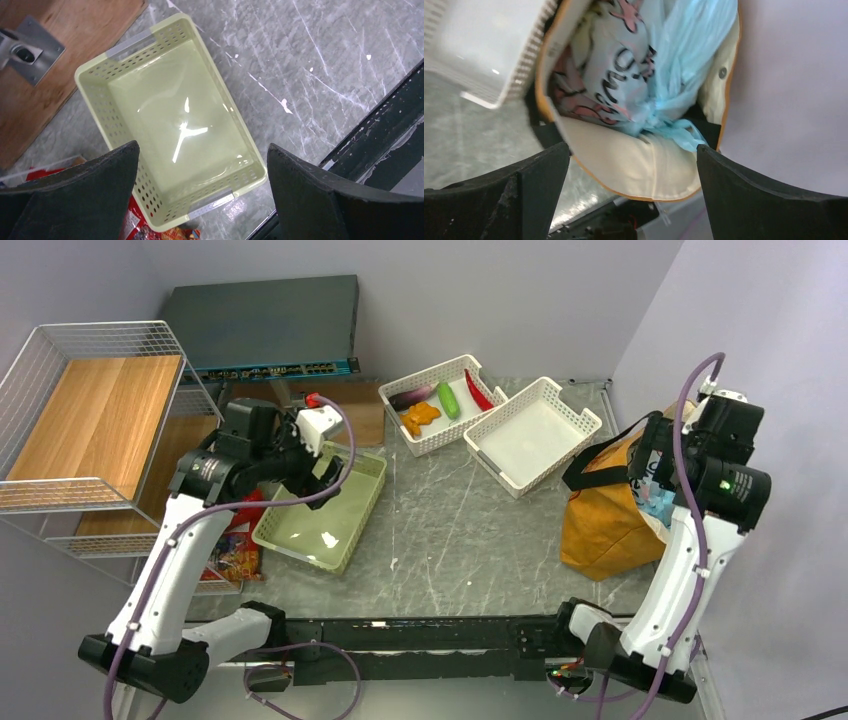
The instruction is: Untie the knot of the grocery bags and take out the mixed food
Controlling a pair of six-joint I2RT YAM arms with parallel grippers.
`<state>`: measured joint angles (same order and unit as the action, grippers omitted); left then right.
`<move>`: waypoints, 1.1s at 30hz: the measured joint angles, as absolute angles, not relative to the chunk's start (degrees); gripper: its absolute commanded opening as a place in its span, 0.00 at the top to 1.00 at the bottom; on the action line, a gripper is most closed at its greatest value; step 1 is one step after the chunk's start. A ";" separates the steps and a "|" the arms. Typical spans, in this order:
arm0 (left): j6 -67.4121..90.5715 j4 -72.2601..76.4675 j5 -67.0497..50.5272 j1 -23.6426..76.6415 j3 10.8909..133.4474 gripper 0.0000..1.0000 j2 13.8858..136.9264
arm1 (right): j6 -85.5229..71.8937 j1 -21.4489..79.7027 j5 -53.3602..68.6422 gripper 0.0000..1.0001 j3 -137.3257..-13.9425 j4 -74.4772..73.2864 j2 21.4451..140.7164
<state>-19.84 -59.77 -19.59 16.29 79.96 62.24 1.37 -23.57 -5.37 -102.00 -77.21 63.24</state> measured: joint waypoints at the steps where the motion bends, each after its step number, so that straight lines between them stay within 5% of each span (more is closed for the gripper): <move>1: -19.94 -59.48 -19.59 17.15 80.03 0.01 62.92 | 1.78 -23.62 -6.50 0.02 -100.79 -77.49 63.24; 9: -20.71 -58.89 -19.68 19.55 81.76 0.01 64.62 | 7.55 -28.45 -11.84 0.16 -98.00 -77.65 66.39; 22: -21.52 -60.71 -19.66 22.50 85.71 0.01 66.74 | 19.22 -35.31 -2.59 0.23 -93.45 -70.94 72.34; 33: -21.23 -62.00 -17.72 26.13 89.91 0.01 70.70 | 23.07 -35.68 3.57 0.07 -80.47 -62.83 75.13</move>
<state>-21.23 -62.00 -17.72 26.13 89.91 70.70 23.07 -35.68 3.57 -80.47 -62.83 75.13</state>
